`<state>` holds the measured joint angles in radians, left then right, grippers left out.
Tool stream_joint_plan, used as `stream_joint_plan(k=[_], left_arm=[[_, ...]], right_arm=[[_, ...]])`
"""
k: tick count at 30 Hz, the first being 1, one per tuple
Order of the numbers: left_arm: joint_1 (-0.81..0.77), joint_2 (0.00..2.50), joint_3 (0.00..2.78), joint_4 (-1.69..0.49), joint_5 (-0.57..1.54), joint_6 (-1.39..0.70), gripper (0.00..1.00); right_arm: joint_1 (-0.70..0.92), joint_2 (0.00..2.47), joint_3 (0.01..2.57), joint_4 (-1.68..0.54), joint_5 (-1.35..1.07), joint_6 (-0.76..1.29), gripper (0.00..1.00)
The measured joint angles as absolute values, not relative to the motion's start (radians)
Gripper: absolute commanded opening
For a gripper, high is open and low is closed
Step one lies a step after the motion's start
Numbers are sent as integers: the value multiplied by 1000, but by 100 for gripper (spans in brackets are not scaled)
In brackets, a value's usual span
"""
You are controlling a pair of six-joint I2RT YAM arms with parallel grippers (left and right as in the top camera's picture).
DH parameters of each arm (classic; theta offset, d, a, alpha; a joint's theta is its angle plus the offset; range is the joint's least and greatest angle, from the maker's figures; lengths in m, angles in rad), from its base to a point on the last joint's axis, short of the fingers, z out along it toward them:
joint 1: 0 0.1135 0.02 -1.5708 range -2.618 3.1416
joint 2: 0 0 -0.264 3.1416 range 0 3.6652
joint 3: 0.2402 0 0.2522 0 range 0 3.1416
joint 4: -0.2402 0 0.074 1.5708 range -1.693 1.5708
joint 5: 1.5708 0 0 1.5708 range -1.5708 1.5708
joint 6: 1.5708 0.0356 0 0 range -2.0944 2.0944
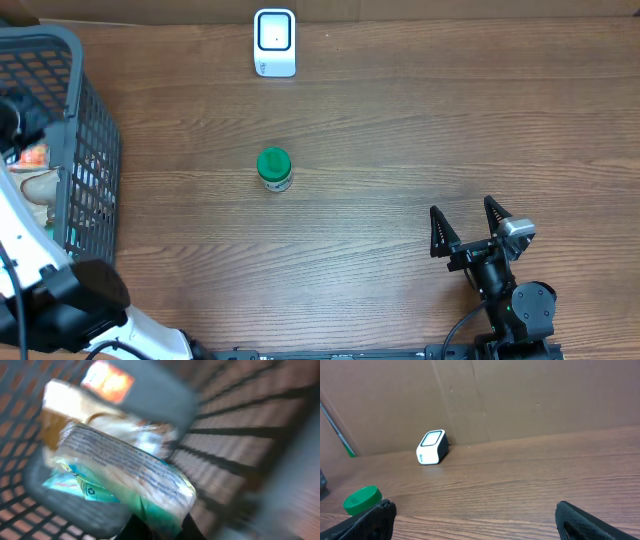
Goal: Scan the item barcode
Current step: 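Grasp the teal tissue pack with the left gripper and lift, then carry the tissue pack and place it right of the bottle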
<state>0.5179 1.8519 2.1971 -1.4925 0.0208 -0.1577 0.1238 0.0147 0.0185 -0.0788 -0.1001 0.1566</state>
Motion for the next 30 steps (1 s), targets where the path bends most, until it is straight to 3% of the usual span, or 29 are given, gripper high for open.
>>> stream_joint_plan(k=[5,16,24,30], left_arm=[[372,1807,2344,-1545,83,-162,4],[-94,1731,2345,-1540,108,-165,4],[-350,1849,2222,-1486,81,-187,4],[-448,1979,2158,-1450,75,-207,4]], right_arm=[[124,15,19,-79,-100,156,100],[124,15,19,-79,-100,157,100],[124,15,19,-79,-101,156,100],[124,15,19,-79,-100,157,100]])
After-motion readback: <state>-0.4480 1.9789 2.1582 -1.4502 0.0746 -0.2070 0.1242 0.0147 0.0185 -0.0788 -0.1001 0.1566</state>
